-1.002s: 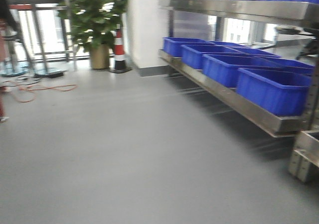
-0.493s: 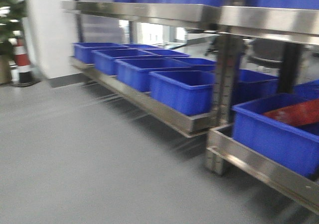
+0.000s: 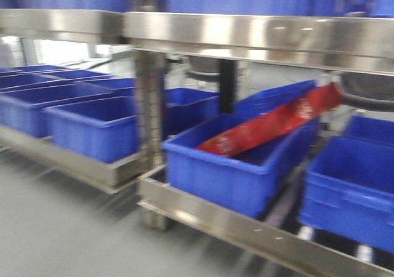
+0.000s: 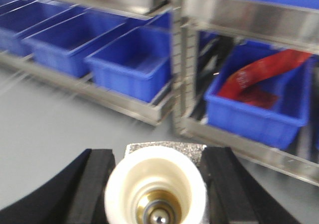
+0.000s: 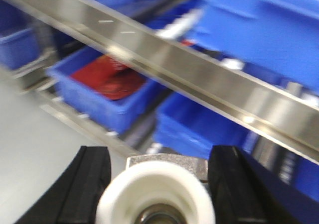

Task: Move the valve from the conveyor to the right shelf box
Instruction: 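Drive the base past the red conveyor frame to the steel shelf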

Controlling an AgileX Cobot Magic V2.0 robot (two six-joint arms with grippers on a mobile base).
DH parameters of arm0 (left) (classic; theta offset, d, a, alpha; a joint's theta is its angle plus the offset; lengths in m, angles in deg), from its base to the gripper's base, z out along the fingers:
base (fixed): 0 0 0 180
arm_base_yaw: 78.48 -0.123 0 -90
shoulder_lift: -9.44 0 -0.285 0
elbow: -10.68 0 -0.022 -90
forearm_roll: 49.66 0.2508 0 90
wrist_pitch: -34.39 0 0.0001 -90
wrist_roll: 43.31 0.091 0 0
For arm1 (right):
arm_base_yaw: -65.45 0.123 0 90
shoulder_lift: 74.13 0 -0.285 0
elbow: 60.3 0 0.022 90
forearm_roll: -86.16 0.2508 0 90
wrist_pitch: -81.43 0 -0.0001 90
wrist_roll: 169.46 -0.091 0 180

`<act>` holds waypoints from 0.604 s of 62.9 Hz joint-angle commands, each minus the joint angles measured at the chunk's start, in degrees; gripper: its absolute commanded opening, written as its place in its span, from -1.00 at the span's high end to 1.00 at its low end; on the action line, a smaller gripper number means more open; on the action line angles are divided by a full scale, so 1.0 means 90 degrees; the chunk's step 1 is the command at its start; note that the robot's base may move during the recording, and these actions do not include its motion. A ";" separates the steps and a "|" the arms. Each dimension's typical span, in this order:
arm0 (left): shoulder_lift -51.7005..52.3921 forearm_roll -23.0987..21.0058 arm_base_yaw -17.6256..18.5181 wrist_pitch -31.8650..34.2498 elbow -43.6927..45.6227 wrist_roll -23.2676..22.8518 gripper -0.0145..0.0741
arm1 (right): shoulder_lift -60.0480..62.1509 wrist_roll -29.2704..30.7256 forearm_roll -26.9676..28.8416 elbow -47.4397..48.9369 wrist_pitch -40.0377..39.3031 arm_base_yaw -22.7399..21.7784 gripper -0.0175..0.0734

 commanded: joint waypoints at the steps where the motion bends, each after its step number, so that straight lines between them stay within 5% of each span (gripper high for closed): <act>1: 0.0051 -0.0036 0.0040 0.0301 0.0039 -0.0029 0.92 | 0.0074 0.0033 -0.0048 0.0048 -0.0409 -0.0025 0.99; 38: 0.0051 -0.0036 0.0040 0.0301 0.0039 -0.0029 0.92 | 0.0074 0.0033 -0.0048 0.0048 -0.0409 -0.0025 0.99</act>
